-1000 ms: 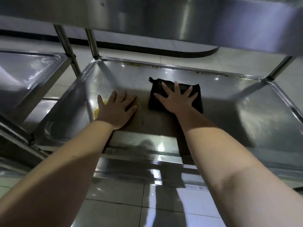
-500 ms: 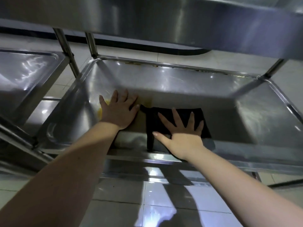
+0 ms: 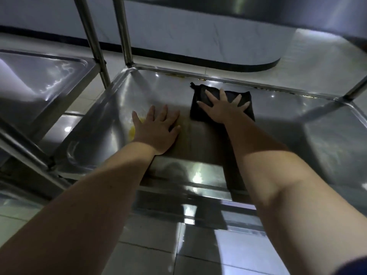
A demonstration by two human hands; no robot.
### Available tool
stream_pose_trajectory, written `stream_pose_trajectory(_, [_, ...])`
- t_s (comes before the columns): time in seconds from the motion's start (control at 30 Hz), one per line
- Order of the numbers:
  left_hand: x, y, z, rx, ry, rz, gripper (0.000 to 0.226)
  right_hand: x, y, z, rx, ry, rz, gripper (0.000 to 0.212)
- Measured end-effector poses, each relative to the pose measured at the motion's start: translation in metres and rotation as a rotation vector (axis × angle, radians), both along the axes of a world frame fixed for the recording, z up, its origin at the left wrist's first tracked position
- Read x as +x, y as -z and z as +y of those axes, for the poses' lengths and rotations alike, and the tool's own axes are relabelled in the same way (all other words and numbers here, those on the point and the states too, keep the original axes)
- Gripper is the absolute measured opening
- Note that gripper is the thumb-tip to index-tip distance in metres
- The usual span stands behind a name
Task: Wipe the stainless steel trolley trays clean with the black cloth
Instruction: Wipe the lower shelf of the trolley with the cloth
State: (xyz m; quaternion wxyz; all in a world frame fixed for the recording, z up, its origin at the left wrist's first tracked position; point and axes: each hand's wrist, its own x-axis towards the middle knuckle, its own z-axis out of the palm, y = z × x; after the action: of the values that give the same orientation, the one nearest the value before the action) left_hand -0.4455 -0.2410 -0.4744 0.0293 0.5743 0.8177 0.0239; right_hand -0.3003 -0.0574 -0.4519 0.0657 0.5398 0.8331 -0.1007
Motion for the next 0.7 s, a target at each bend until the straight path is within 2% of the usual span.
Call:
stream_pose_trajectory(0.13, [0.003, -0.002, 0.000, -0.028, -0.012, 0.020, 0.056, 0.043, 0.005, -0.064, 0.008, -0.091, 0.028, 0.077])
stream_pose_trajectory(0.33, [0.004, -0.003, 0.001, -0.024, -0.028, 0.019, 0.057, 0.086, 0.016, -0.182, 0.069, -0.116, 0.034, 0.075])
stream_pose_trajectory(0.5, [0.005, -0.002, -0.002, -0.015, -0.026, 0.034, 0.057, 0.063, 0.011, -0.134, 0.047, -0.037, 0.038, 0.071])
stream_pose_trajectory(0.7, [0.000, 0.001, -0.004, 0.005, -0.012, 0.036, 0.058, -0.024, -0.003, -0.040, 0.021, 0.068, 0.086, 0.077])
